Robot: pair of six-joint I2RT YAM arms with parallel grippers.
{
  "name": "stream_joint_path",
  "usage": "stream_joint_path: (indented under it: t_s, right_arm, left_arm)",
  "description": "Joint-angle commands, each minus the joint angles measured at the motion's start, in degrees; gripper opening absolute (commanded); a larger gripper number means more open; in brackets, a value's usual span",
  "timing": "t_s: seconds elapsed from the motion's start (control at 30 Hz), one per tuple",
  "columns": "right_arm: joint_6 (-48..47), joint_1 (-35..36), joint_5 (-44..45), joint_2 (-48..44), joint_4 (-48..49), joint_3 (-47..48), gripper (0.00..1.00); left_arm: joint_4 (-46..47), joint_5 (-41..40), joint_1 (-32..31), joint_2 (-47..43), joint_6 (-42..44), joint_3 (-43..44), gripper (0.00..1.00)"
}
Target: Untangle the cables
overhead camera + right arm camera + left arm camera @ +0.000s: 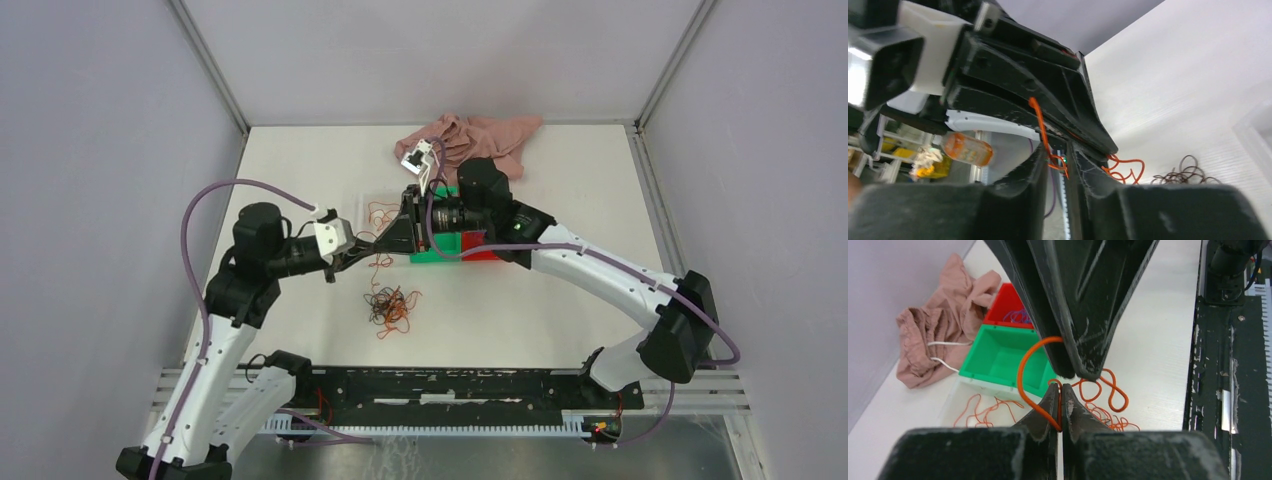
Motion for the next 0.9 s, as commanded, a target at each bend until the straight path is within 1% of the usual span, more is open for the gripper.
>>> stream_joint_path:
  t_s: [0.0, 0.1, 0.2, 0.3, 0.4, 0.47, 0.57, 0.67, 0.77, 0.87]
  right_arm:
    - [1.49, 0.02, 0.75, -2.40, 5.18, -1.67, 0.34]
    - [-1.68, -0.84, 6.81, -6.13, 4.20, -4.90, 0.45]
    - [-6.45, -1.19, 14.27, -11.40, 6.95, -11.00, 0.58]
    - [-10.45, -1.19, 15.61, -14.16, 11.92, -17.68, 0.67]
    - [-13.97, -1.20, 12.37, -13.47, 12.96, -20.04, 0.69]
    - [-15.45, -1.01, 9.10, -12.33, 16.17, -21.94, 0.70]
    - [-18.19, 0.56, 6.86, -10.79, 21.84, -24.44, 0.71]
    - [-22.69, 3.08, 6.78, -8.74, 20.56, -23.04, 0.71]
    - [-23.12, 3.88, 6.88, -5.90, 20.75, -21.63, 0.71]
    - [-20.78, 4.11, 6.25, -3.53, 25.00, -22.02, 0.70]
  left_arm:
    - [2.21, 2.94, -0.34, -0.17, -3.05, 6.54, 0.03]
    - [2.20, 3.32, -0.29, 0.56, -4.29, 10.12, 0.03]
    - [2.23, 3.86, -0.29, 0.89, -5.75, 12.93, 0.03]
    - [2.24, 4.60, -0.29, 1.17, -6.82, 15.60, 0.03]
    - [2.25, 4.90, -0.29, 1.69, -7.18, 17.45, 0.03]
    - [2.66, 4.93, -0.32, 1.93, -7.49, 18.32, 0.03]
    - [4.16, 4.75, -0.31, 2.34, -8.44, 19.23, 0.03]
    - [5.43, 4.50, -0.29, 2.79, -9.24, 20.26, 0.03]
    - [6.48, 4.69, -0.25, 3.46, -10.44, 21.23, 0.03]
    - [6.83, 4.64, -0.30, 4.02, -10.59, 22.23, 0.03]
